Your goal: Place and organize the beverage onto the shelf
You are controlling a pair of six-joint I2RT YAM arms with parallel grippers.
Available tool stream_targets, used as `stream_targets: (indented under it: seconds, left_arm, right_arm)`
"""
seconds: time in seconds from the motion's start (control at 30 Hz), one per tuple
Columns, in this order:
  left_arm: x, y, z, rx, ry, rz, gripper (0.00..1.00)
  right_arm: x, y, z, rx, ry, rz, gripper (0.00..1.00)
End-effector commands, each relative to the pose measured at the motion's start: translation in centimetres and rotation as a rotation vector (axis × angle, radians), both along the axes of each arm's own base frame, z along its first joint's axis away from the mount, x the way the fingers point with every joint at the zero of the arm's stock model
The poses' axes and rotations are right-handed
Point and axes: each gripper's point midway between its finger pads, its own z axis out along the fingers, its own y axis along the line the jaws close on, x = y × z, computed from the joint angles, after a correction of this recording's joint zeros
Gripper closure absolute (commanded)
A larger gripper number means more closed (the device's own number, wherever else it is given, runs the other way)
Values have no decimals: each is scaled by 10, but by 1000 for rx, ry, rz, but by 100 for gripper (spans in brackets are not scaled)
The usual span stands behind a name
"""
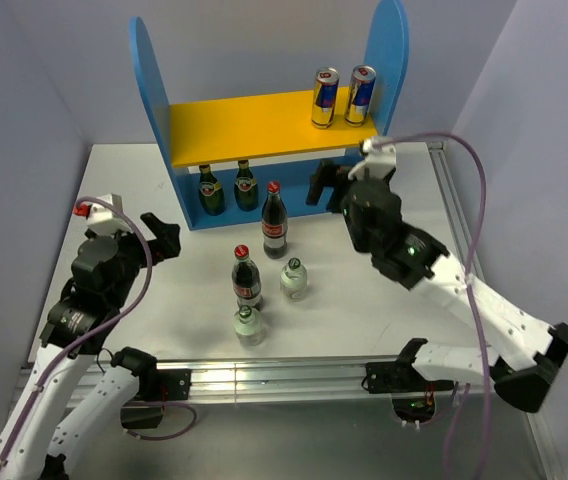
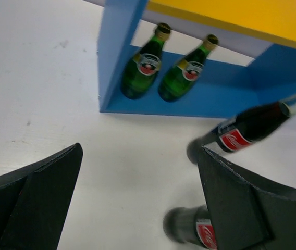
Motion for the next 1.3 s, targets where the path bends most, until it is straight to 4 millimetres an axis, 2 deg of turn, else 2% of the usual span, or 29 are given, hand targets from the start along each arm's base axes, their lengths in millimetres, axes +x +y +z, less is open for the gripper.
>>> stream_targets:
  seconds: [0.0,0.07,0.1,0.13,0.27,0.3,0.33,0.37,0.4,0.43,0.53,0.57,0.6,0.63,0.67,0.7,0.73,0.77,1.0,1.07,1.17,1.2,1.23,1.27]
  left_arm:
    - [-7,-12,10,-42,-26,-8,1]
    - [-8,-25,2,-46,11,-9,1]
    - [-8,-28,-9,-18,61,7,1]
    - [-11,-28,2,-38,36,56,1]
    - [-31,-44,15,-88,-7,33,1]
    - [-33,-44,11,-82,3,45,1]
    - [-43,-49,-2,-86,49,38,1]
    - [-44,-44,-6,-73,37,81,1]
    - [-48,-46,-10,-78,38,76,1]
    - [-57,-57,-19,-104,48,38,1]
    - [-70,-75,-22,-140,45,-7,1]
    - [-72,-82,-32,-65,63,-13,1]
    - [-77,-91,-33,-33,48,-36,1]
    - [-80,-102,-29,-79,48,-25,1]
    - [-84,-104,-46,74,51,-15,1]
    - [-86,-104,-46,118,26,-4,1]
    - [-95,-119,-40,67,25,-26,1]
    - [-97,-132,-47,126,21,-34,1]
    - [-96,-162,-51,131,-5,-41,1]
    - [-95,-162,-53,156,-16,-54,1]
    - [-92,-174,-59,145,-11,-87,1]
    - [-88,-169,-71,262,-10,-113,1]
    - [-85,-188,-67,155,-13,-130,1]
    - [-84,-190,-68,131,1,-150,1]
  right_arm:
    - [-33,2,-37,67,51,34,0]
    - [-47,2,-49,100,71,54,0]
    - [-54,7,-57,100,87,81,0]
    - [-58,8,-73,99,113,85,0]
    - [-76,6,-95,103,151,106,0]
    - [-81,7,-105,93,166,118,0]
    - [-84,7,-108,99,170,125,0]
    - [-88,5,-109,107,169,131,0]
    - [-91,4,-119,93,181,136,0]
    - [-93,4,-123,92,187,142,0]
    - [-99,-1,-137,82,205,143,0]
    - [-101,-3,-139,79,208,142,0]
    - [-102,-5,-146,76,217,137,0]
    - [-103,-7,-149,71,219,139,0]
    - [-104,-8,-148,80,213,141,0]
    - [-105,-10,-152,75,216,136,0]
    - [-106,-11,-154,72,218,135,0]
    - [-107,-13,-155,75,216,138,0]
    - [-111,-18,-164,72,225,141,0]
    - [-113,-19,-164,76,222,147,0]
    - [-114,-20,-168,75,226,148,0]
    - [-114,-20,-169,77,227,148,0]
    - [-114,-21,-171,74,228,148,0]
    - [-115,-20,-171,76,229,149,0]
